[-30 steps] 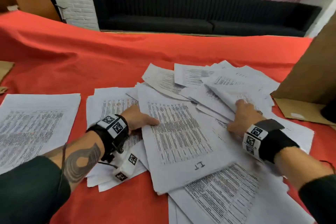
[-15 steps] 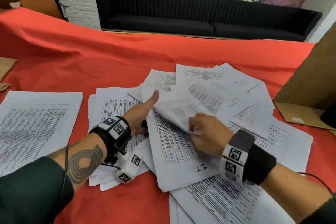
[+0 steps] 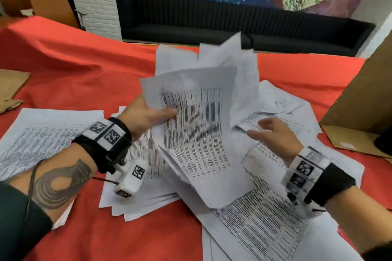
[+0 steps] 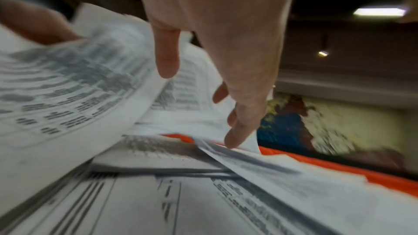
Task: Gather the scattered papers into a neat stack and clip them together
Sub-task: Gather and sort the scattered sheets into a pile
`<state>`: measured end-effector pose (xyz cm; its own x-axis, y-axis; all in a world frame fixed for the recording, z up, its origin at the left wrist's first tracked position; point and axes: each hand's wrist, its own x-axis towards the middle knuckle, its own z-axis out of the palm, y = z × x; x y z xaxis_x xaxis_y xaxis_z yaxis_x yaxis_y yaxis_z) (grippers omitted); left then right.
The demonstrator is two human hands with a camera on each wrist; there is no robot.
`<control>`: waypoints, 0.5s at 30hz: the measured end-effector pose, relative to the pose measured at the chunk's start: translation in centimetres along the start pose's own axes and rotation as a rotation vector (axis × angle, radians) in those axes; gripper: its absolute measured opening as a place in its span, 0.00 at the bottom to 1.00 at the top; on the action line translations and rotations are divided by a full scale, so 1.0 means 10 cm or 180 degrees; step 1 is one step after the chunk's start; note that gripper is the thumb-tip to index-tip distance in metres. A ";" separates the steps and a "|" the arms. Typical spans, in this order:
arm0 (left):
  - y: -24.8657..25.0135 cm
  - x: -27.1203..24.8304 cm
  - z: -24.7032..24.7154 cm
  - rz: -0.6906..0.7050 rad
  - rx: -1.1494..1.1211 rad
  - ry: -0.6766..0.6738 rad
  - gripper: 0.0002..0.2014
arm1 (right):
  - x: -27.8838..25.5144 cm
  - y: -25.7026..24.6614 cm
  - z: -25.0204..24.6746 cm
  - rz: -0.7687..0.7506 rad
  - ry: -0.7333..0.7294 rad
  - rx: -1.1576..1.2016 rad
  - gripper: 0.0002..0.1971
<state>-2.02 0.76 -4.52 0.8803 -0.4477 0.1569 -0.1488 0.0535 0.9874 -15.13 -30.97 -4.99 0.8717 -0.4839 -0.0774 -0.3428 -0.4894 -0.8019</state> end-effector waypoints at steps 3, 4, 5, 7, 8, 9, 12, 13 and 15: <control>0.21 0.02 -0.07 0.0150 -0.0466 -0.0163 0.38 | 0.07 -0.07 -0.06 0.0553 -0.0470 0.1285 0.39; 0.26 0.02 -0.08 0.0206 -0.0566 -0.0193 0.38 | 0.06 -0.12 -0.06 0.0460 -0.0576 0.1626 0.42; 0.29 0.03 -0.07 0.0279 -0.0614 -0.0235 0.36 | 0.05 -0.17 -0.06 0.0257 -0.0608 0.1935 0.43; 0.32 0.01 -0.05 0.0358 -0.0618 -0.0302 0.33 | 0.06 -0.31 -0.10 -0.0276 -0.0639 0.2558 0.44; 0.33 0.00 -0.04 0.0379 -0.0604 -0.0289 0.30 | 0.04 -0.42 -0.13 -0.0548 -0.0672 0.2819 0.42; 0.34 -0.02 -0.01 0.0408 -0.0551 -0.0262 0.27 | 0.04 -0.51 -0.17 -0.0806 -0.0647 0.2940 0.38; 0.36 -0.02 0.06 0.0474 -0.0273 -0.0009 0.21 | 0.03 -0.83 -0.21 -0.1310 -0.0134 0.2841 0.30; 0.38 -0.02 0.09 0.0477 -0.0242 0.0069 0.20 | 0.02 -0.92 -0.21 -0.1454 -0.0038 0.2799 0.30; 0.42 0.00 0.14 0.0488 -0.0255 0.0208 0.22 | -0.01 -1.05 -0.17 -0.1805 0.0063 0.2592 0.26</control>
<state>-3.27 -0.32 -0.38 0.8778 -0.3700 0.3040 -0.2494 0.1888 0.9498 -12.21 -27.01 4.50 0.8237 -0.3481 0.4475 0.4748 -0.0079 -0.8801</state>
